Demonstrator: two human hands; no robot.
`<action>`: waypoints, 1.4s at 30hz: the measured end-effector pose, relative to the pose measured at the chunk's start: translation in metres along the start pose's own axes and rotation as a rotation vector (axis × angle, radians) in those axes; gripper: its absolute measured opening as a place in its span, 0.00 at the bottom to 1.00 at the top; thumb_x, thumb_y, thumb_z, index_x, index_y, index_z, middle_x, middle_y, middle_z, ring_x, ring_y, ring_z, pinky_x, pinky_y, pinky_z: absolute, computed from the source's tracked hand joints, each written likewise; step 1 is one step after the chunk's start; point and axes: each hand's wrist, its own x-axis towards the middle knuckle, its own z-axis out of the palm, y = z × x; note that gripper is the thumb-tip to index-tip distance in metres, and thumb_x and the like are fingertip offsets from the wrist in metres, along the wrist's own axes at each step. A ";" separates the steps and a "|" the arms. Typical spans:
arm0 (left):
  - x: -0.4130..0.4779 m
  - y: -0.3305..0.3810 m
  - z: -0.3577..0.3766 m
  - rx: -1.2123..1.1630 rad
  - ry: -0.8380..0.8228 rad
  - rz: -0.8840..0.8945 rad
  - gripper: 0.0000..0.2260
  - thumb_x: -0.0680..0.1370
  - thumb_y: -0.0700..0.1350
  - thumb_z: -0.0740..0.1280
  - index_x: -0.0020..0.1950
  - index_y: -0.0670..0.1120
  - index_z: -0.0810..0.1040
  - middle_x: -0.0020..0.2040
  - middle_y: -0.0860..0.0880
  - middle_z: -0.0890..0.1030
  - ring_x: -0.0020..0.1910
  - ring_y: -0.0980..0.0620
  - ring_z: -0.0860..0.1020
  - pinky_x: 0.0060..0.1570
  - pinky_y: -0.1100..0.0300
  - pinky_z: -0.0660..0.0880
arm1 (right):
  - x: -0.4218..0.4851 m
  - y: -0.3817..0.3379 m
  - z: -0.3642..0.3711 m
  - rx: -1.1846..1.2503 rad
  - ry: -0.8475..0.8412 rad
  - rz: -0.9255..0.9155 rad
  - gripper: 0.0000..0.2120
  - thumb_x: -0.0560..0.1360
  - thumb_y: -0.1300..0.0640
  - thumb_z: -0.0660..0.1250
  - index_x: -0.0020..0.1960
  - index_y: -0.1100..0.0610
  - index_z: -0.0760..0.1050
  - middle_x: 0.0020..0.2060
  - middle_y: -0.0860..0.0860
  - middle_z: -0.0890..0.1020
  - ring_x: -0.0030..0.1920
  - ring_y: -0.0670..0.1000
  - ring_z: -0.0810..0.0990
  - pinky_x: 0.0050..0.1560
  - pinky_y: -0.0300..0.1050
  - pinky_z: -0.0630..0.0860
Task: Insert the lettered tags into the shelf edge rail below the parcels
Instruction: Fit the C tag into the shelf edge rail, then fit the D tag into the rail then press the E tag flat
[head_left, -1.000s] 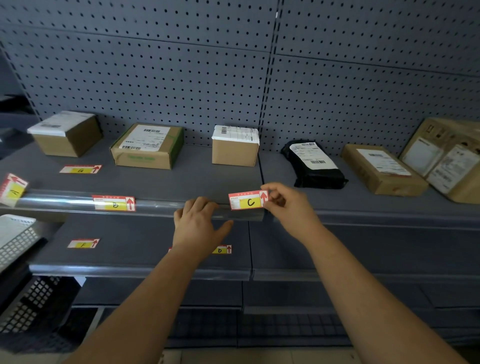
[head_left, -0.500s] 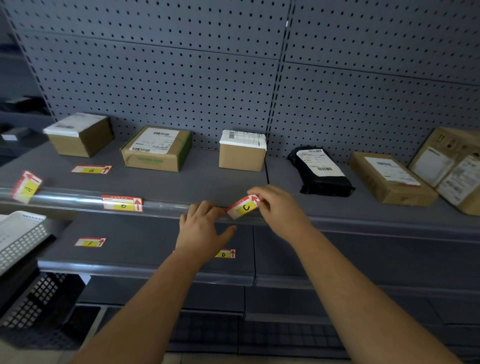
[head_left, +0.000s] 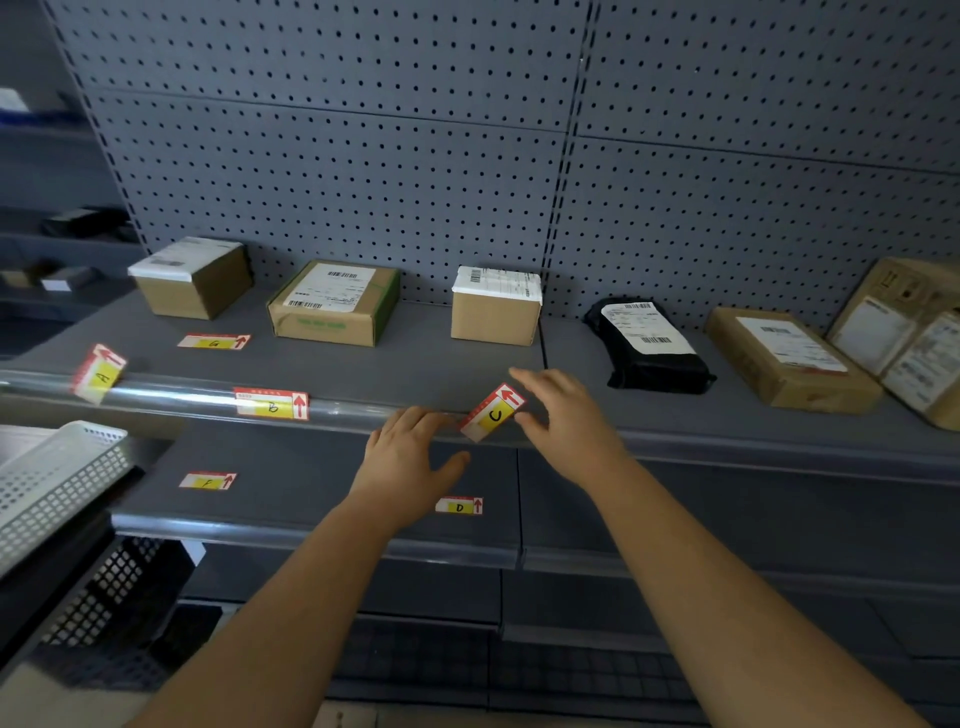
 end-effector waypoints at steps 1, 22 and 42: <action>-0.004 0.000 -0.003 0.002 -0.003 -0.001 0.20 0.75 0.58 0.64 0.65 0.55 0.70 0.65 0.54 0.71 0.67 0.52 0.65 0.68 0.51 0.60 | -0.007 0.000 -0.001 0.015 0.021 0.024 0.25 0.78 0.54 0.64 0.73 0.47 0.64 0.62 0.49 0.72 0.64 0.49 0.68 0.61 0.47 0.70; -0.181 -0.044 -0.095 0.005 -0.059 0.127 0.20 0.76 0.58 0.64 0.66 0.53 0.72 0.65 0.53 0.72 0.65 0.51 0.68 0.63 0.50 0.64 | -0.182 -0.142 0.031 0.026 -0.012 0.127 0.22 0.76 0.41 0.64 0.68 0.47 0.71 0.60 0.46 0.73 0.63 0.47 0.68 0.61 0.43 0.69; -0.205 -0.070 -0.055 -0.008 -0.185 0.106 0.21 0.76 0.58 0.63 0.67 0.53 0.70 0.67 0.53 0.70 0.67 0.51 0.65 0.67 0.51 0.59 | -0.210 -0.141 0.089 0.077 -0.167 0.201 0.26 0.76 0.38 0.62 0.70 0.47 0.69 0.65 0.44 0.70 0.68 0.47 0.66 0.67 0.46 0.66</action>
